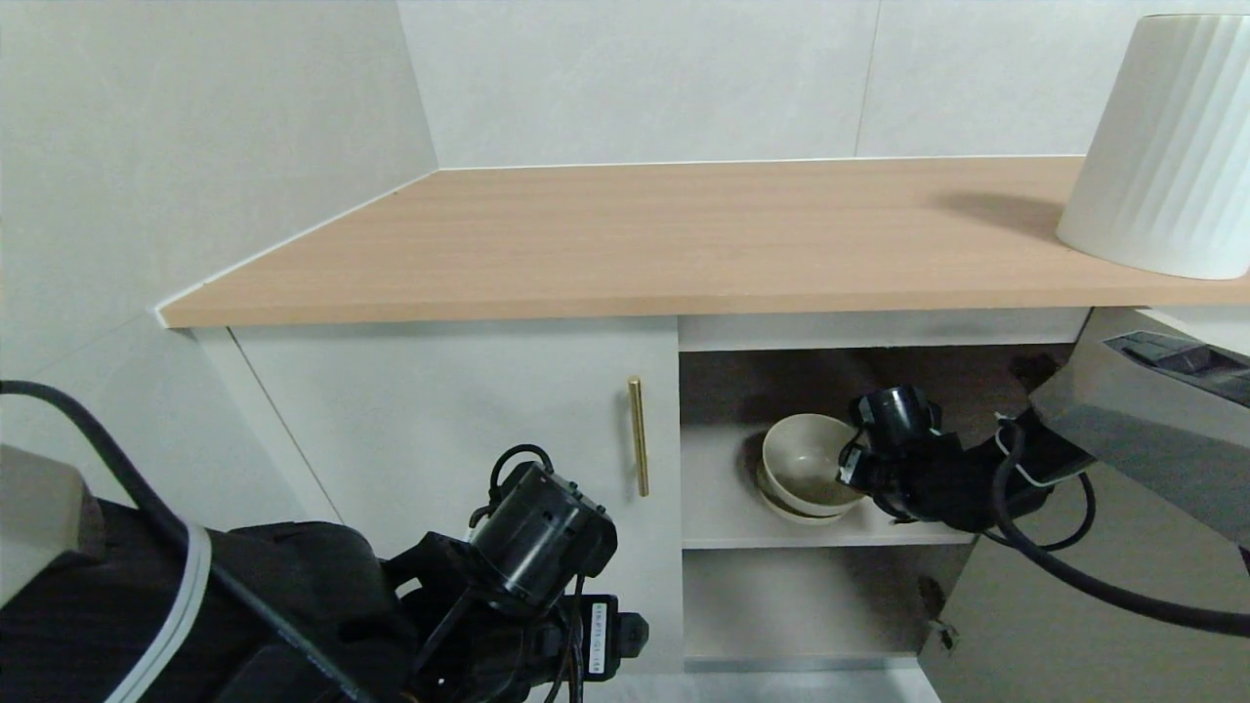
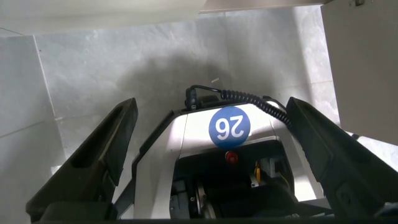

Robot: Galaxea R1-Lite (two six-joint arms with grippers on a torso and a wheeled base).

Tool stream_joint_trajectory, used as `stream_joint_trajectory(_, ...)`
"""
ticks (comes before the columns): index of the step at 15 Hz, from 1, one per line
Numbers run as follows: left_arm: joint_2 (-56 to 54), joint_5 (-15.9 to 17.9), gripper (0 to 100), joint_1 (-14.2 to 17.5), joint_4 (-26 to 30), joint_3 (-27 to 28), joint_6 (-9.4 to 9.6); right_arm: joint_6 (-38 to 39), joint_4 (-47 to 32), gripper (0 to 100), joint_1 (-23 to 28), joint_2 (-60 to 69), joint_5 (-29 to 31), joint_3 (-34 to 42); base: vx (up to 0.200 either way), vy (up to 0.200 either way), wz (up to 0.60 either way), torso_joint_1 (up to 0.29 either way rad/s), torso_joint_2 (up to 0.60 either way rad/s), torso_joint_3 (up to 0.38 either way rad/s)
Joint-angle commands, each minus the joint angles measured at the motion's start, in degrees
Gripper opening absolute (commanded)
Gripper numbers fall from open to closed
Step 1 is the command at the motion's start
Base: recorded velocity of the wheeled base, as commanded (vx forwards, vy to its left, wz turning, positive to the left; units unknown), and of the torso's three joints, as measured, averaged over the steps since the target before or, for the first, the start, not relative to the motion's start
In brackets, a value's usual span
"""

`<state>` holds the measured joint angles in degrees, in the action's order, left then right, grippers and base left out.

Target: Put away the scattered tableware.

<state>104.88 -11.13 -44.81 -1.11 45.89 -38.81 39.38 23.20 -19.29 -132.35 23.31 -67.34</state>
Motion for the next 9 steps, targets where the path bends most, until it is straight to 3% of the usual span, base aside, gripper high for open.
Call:
stream_joint_trajectory(1,0.0,0.0,100,0.0,0.0,0.0,-0.03,0.1,0.0,0,0.0,-0.1,0.0,-0.1,0.0,0.0,0.0,0.0,0.0,0.0)
stream_joint_trajectory(9,0.0,0.0,100,0.0,0.0,0.0,-0.03,0.2,0.7,0,-0.2,0.1,-0.5,-0.2,0.0,0.0,0.0,0.0,0.0,0.0)
